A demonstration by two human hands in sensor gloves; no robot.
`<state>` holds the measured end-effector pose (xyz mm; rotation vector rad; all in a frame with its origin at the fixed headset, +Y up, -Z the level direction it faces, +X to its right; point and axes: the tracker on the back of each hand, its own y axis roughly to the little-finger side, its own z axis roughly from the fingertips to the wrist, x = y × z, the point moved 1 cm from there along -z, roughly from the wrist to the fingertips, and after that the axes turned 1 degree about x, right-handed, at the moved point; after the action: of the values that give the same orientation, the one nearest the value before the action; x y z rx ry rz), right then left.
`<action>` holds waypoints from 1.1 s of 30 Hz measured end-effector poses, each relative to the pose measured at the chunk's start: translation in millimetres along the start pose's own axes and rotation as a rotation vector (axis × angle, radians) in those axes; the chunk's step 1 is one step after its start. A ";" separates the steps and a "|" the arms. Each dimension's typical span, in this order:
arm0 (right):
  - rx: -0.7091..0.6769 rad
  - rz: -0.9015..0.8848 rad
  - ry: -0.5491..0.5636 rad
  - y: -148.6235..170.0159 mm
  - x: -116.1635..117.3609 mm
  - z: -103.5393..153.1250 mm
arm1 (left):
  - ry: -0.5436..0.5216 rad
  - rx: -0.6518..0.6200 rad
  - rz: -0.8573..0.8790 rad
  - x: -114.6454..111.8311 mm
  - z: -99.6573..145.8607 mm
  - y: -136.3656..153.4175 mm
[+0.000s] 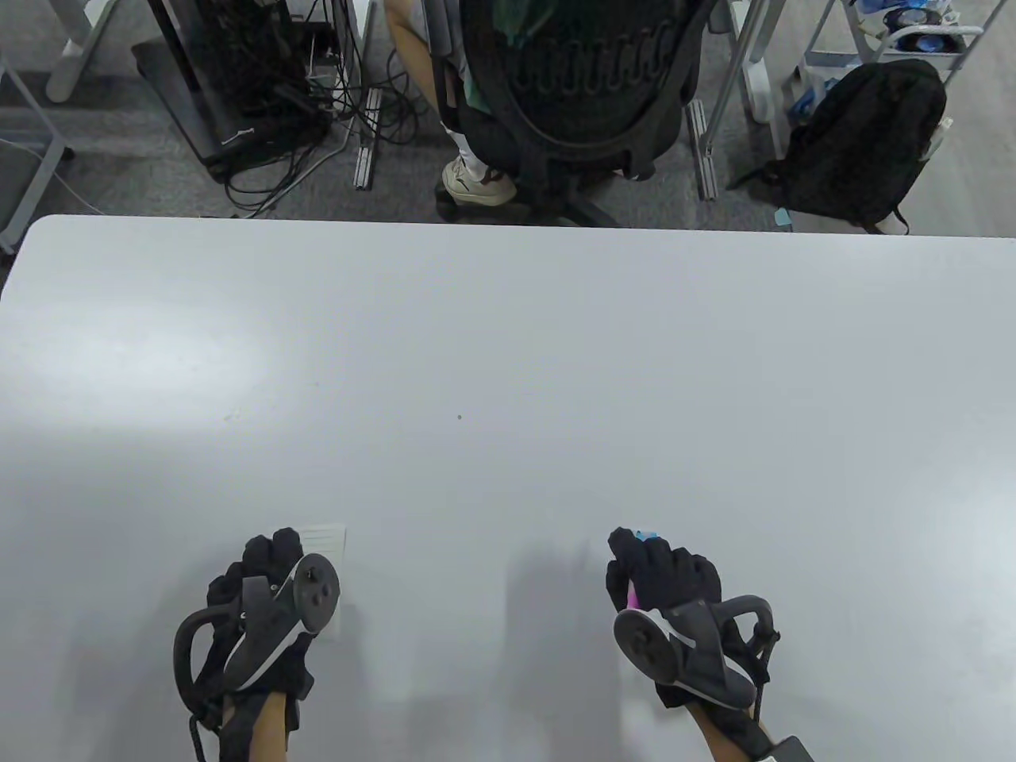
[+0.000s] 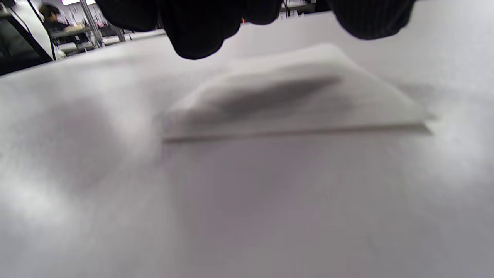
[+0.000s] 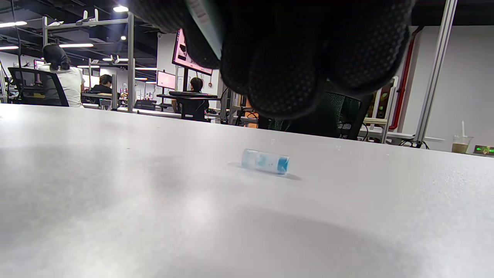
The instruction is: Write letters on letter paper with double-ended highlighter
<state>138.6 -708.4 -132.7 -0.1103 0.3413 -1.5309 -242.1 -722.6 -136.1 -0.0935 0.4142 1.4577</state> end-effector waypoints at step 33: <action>0.025 -0.022 -0.027 6.9 -0.9 -2.4 | -0.027 0.042 -0.019 -0.1 -5.7 -5.4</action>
<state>144.6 -706.9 -136.8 -0.1150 0.3003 -1.5535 -238.1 -725.1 -142.4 -0.0441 0.4201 1.4299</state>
